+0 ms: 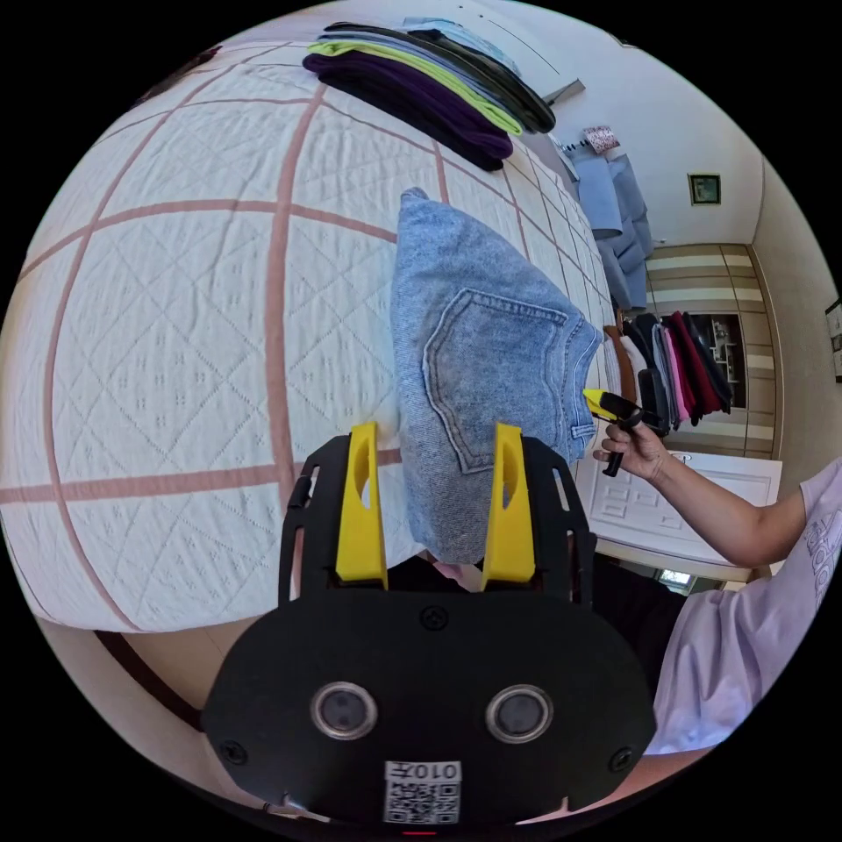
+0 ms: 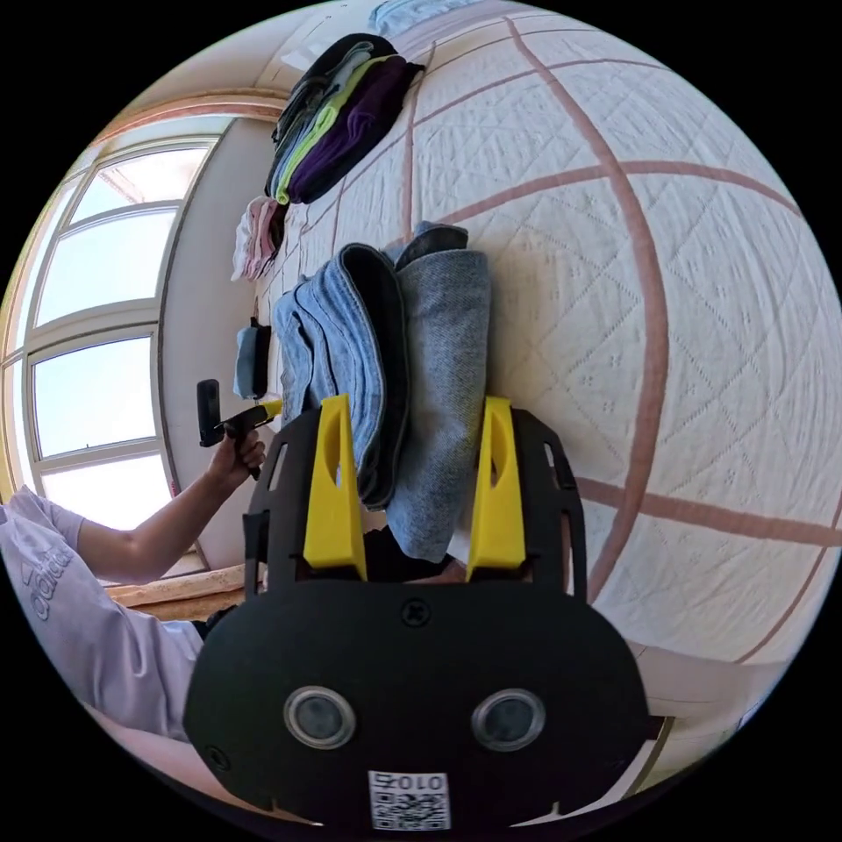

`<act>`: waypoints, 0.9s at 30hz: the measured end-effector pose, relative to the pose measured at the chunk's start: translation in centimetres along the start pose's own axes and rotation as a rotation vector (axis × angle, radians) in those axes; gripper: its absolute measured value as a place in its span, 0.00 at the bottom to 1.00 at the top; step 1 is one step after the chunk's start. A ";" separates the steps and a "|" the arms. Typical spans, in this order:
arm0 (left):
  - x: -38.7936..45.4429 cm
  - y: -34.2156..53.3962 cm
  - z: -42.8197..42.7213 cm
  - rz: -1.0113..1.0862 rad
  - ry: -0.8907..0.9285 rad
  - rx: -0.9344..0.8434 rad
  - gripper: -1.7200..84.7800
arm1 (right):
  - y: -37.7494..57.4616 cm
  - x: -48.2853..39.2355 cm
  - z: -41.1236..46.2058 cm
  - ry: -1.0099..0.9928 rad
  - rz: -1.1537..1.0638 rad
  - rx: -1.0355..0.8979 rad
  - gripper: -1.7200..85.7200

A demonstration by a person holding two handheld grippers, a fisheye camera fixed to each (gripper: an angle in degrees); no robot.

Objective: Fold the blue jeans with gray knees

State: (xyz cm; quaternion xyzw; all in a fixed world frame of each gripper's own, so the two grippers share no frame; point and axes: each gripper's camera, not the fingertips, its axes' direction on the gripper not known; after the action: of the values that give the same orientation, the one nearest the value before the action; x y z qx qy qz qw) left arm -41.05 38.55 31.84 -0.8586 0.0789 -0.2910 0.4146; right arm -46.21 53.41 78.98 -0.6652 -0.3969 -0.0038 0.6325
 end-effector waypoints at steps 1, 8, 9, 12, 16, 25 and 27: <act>-0.3 -0.3 0.0 0.017 -0.018 -0.031 0.18 | -0.2 -0.1 0.2 0.016 0.003 -0.003 0.21; -2.4 0.8 -4.1 -0.036 -0.010 -0.037 0.14 | -2.0 -3.6 1.3 0.144 0.051 -0.031 0.19; -2.6 1.1 -4.3 -0.038 -0.020 -0.036 0.14 | -2.5 -4.1 1.8 0.167 0.074 -0.037 0.18; -5.4 2.0 -5.2 -0.166 0.067 -0.010 0.12 | -3.5 -3.3 2.6 0.096 0.150 -0.037 0.15; -8.3 2.6 -7.4 -0.215 0.174 -0.053 0.09 | -4.8 -4.5 2.4 0.036 0.101 -0.118 0.10; -4.3 5.2 -18.3 -0.067 -0.044 -0.020 0.07 | -6.7 -14.2 -0.3 0.146 -0.146 -0.176 0.08; -3.7 6.7 -21.0 -0.061 -0.052 0.012 0.07 | -7.1 -17.0 -2.0 0.136 -0.207 -0.169 0.08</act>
State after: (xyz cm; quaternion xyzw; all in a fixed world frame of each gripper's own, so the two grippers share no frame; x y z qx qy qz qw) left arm -55.20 21.65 35.41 -0.8653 0.0399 -0.2817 0.4127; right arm -60.64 42.06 76.69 -0.6697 -0.4178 -0.1473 0.5960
